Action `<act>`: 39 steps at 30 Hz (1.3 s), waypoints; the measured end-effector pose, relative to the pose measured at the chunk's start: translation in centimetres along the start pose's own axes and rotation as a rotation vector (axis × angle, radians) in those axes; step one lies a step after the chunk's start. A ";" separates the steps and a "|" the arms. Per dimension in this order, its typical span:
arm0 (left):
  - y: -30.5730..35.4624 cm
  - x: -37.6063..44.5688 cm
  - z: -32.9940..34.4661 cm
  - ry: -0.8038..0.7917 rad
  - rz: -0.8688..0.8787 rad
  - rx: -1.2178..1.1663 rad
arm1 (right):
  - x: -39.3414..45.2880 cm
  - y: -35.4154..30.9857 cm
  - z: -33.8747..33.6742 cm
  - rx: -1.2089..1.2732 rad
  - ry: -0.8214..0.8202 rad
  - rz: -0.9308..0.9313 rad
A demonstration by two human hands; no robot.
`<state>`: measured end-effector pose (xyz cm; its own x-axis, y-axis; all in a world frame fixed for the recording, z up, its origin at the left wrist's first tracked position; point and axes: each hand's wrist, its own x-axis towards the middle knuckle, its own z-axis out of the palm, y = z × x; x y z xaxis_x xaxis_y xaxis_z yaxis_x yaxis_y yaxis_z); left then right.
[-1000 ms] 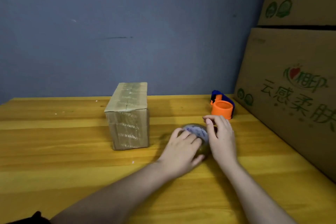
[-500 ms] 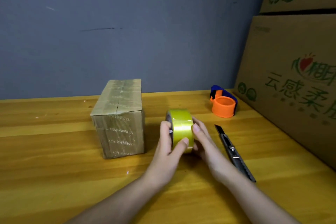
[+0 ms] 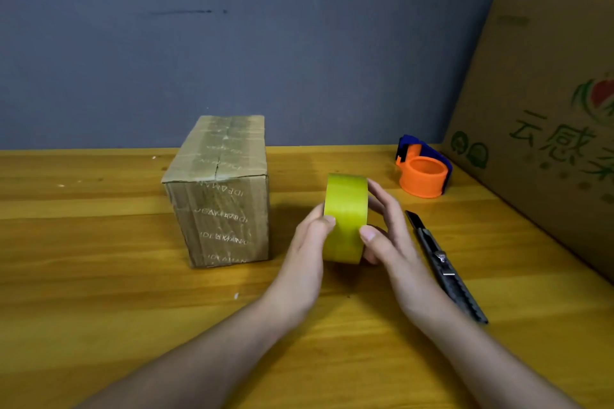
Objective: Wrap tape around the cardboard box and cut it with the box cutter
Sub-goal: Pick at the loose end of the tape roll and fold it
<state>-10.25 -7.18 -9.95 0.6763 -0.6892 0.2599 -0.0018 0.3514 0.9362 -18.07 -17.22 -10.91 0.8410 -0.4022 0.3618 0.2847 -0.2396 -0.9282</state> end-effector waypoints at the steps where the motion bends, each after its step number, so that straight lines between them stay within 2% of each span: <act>1: 0.2 0.0 0.1 0.007 -0.022 -0.032 | 0.0 -0.1 0.1 -0.011 0.003 -0.006; 7: 0.9 -0.2 0.4 0.000 -0.111 -0.110 | -0.2 -0.1 0.1 -0.056 0.007 -0.016; 11: 1.1 -0.4 0.5 -0.008 -0.068 -0.164 | -0.2 -0.3 0.2 -0.059 0.019 -0.009; 19: 1.3 -0.6 0.5 -0.079 -0.013 -0.101 | -0.2 -0.7 0.3 -0.031 0.025 0.005; 28: 1.7 -0.5 0.7 -0.014 -0.124 -0.102 | -0.1 -0.5 0.6 -0.036 0.035 -0.015; 39: 1.9 -0.8 0.7 -0.084 -0.068 -0.115 | -0.3 -0.4 0.4 -0.098 0.033 0.004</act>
<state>-11.31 -6.45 -8.23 0.6077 -0.7630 0.2201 0.1300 0.3690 0.9203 -18.24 -16.71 -10.65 0.8257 -0.4322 0.3625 0.2340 -0.3223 -0.9173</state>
